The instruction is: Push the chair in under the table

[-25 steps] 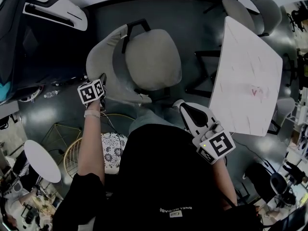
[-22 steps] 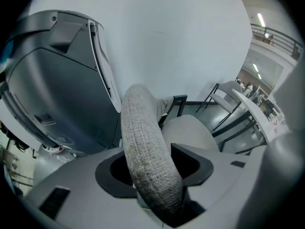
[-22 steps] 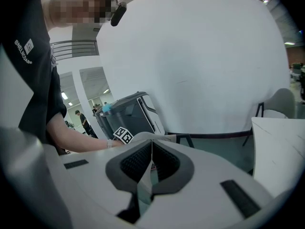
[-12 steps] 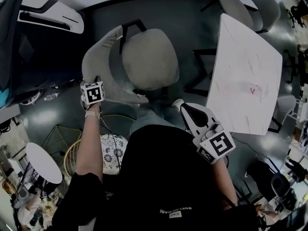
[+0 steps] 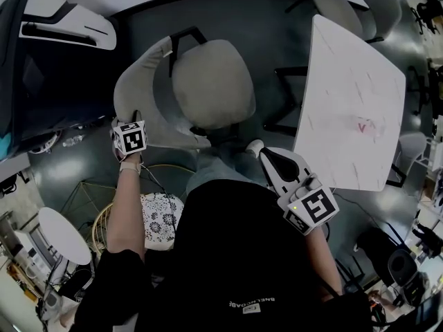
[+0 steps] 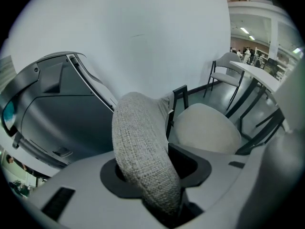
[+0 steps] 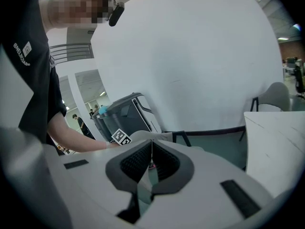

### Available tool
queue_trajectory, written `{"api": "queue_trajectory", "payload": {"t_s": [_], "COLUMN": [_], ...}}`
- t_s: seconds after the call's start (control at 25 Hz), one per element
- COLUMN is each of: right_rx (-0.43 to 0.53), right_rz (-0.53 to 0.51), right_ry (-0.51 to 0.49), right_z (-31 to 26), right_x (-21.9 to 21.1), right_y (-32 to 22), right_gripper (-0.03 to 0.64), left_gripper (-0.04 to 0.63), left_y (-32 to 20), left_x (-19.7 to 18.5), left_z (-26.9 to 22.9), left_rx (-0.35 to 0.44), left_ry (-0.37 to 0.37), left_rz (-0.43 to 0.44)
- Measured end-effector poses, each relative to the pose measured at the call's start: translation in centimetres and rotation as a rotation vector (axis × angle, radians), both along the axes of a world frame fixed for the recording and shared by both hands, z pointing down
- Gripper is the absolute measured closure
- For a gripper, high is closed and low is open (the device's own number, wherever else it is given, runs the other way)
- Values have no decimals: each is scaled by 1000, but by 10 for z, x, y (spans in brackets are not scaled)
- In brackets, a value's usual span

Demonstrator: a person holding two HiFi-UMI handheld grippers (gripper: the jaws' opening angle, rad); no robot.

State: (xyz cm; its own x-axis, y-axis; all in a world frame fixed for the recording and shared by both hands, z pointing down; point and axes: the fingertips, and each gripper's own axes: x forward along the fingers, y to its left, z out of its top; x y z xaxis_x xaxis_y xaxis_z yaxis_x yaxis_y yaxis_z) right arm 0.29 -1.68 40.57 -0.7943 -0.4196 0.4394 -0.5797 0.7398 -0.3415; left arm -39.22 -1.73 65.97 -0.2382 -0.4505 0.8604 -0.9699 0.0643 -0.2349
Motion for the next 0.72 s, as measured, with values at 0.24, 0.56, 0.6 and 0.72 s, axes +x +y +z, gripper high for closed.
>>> {"api": "queue_trajectory", "payload": {"t_s": [0.24, 0.56, 0.6, 0.72], "right_rx": [-7, -13, -12, -7], "right_rz": [1, 21, 22, 26], "right_ry": [-5, -1, -1, 0], "right_z": [3, 4, 4, 3], "right_x": [1, 4, 5, 6], "right_y": [0, -6, -7, -8], "right_gripper": [606, 606, 606, 606], "left_gripper": [421, 422, 422, 422], "left_y": [-8, -35, -40, -53], "left_x": [7, 19, 21, 31], "left_z": [0, 2, 2, 3], "left_rx": [15, 21, 23, 28], "left_ry": [-5, -7, -6, -4], "left_rz": [37, 110, 122, 160]}}
